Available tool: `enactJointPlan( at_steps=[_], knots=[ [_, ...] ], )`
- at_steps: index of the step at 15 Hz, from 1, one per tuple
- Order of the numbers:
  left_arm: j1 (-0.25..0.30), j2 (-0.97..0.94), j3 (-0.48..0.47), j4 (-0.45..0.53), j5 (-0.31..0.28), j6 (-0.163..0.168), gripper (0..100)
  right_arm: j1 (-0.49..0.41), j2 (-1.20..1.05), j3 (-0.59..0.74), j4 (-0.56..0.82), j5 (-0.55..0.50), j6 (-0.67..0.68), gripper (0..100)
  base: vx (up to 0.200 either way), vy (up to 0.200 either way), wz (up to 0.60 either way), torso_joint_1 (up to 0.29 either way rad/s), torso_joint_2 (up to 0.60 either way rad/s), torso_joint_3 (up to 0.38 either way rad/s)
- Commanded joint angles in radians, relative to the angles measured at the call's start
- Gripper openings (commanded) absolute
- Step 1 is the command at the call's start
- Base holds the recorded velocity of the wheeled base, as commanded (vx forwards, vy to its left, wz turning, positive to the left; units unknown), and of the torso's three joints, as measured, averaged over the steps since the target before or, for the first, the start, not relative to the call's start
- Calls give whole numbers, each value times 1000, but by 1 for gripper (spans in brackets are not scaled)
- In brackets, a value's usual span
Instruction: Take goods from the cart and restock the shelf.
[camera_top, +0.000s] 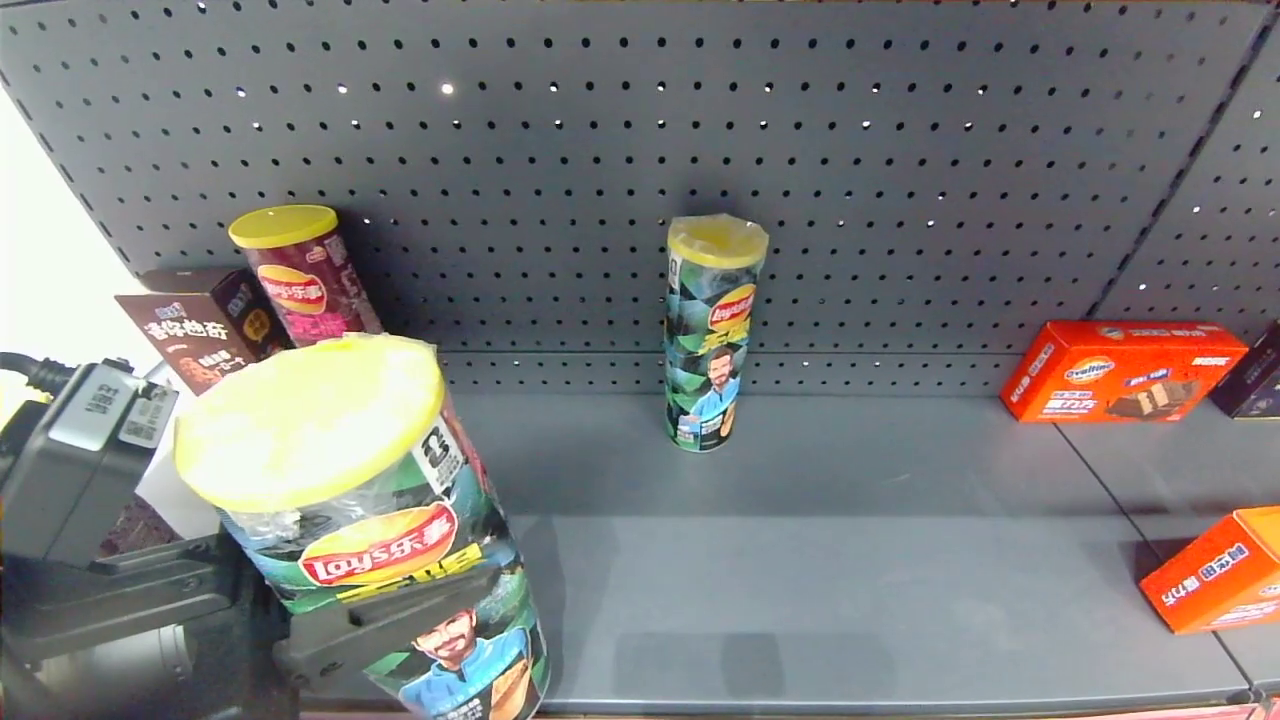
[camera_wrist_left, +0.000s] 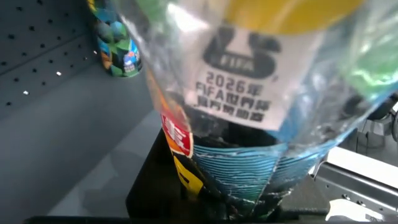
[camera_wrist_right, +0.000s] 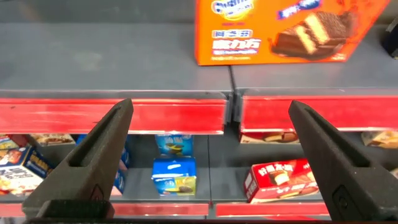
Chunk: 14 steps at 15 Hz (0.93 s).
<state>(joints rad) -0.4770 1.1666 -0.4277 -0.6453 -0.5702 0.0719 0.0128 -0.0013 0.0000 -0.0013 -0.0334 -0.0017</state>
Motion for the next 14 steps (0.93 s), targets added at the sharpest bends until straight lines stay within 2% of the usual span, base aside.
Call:
enactJointPlan(
  at_steps=[1,3,4,5,6,7,9,11,14],
  knots=[
    [-2,-4,-6,0,1,0,0,0,1,0,1,1,-1,100,0,0,0,0,0,0],
    [-2,-2,1,1,7,37,0,1,1,-2,1,10,-14,100,0,0,0,0,0,0],
    [-2,-1,7,3,10,39,0,1,1,-2,4,18,-26,100,0,0,0,0,0,0],
    [-2,-1,12,9,44,40,0,12,38,-60,-11,46,-26,100,0,0,0,0,0,0],
    [-8,10,-8,3,64,39,0,47,282,-296,-51,69,35,100,0,0,0,0,0,0],
    [-9,31,-37,7,67,40,0,75,414,-393,-63,67,69,100,0,0,0,0,0,0],
    [-8,54,-88,3,69,40,0,92,434,-410,-51,132,6,100,0,0,0,0,0,0],
    [-14,77,-105,3,66,39,0,128,524,-428,-54,244,-40,100,0,0,0,0,0,0],
    [-15,91,-106,1,64,40,0,205,650,-465,-59,299,-101,100,0,0,0,0,0,0]
  ],
)
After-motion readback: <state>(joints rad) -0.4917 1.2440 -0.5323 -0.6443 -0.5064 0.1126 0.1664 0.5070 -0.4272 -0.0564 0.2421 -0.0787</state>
